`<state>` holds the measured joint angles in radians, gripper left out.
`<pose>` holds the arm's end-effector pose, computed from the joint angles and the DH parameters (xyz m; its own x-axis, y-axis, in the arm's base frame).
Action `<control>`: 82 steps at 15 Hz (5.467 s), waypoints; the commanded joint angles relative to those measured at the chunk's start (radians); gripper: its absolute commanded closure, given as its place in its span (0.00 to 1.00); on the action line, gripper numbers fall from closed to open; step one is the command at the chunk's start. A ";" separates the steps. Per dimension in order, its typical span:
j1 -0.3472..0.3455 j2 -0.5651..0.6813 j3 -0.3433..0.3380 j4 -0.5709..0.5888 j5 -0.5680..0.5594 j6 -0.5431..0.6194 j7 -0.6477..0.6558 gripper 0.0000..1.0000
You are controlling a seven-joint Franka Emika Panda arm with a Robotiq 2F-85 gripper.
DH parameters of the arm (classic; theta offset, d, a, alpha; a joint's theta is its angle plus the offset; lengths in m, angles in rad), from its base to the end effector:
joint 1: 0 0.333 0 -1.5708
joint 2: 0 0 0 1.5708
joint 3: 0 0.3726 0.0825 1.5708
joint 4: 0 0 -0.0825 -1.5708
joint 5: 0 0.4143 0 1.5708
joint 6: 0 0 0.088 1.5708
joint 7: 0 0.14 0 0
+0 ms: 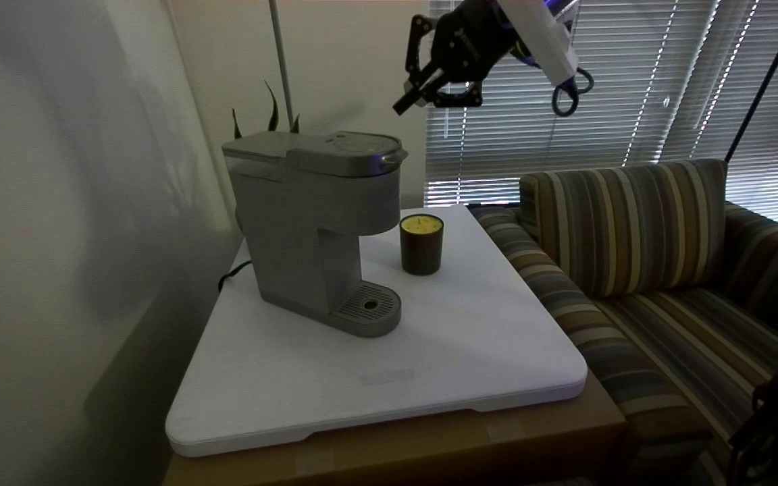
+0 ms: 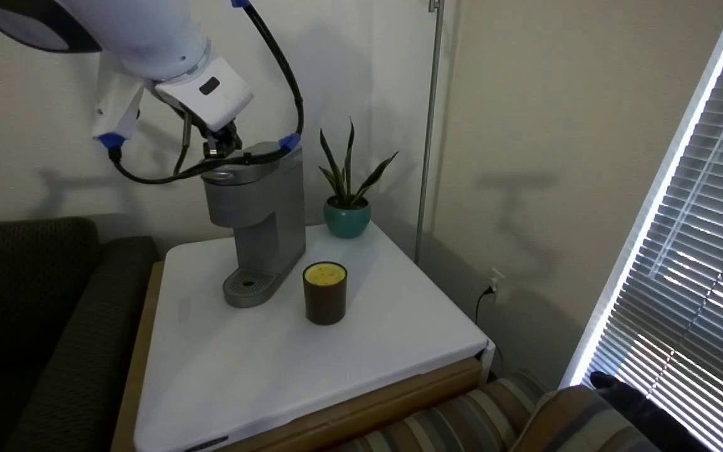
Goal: Open the coffee maker, close it, then open it again
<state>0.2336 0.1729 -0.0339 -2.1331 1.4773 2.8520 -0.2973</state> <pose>0.6251 0.0820 0.3657 0.6223 -0.7761 0.1018 -0.4735 -0.4768 -0.7406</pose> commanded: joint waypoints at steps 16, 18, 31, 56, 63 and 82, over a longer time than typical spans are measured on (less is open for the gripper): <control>0.055 -0.151 -0.028 -0.261 -0.637 0.081 0.806 1.00; 0.069 -0.134 -0.014 -0.253 -0.581 0.081 0.786 1.00; 0.085 0.049 0.045 -0.113 -0.322 0.177 0.544 1.00; 0.101 0.061 0.021 -0.063 -0.377 0.273 0.493 1.00; 0.037 0.030 0.083 -0.069 -0.503 0.311 0.555 1.00; -0.023 0.019 0.106 0.007 -0.810 0.301 0.672 1.00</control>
<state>0.2454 0.2103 0.0499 -2.1410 0.7089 3.1520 0.3528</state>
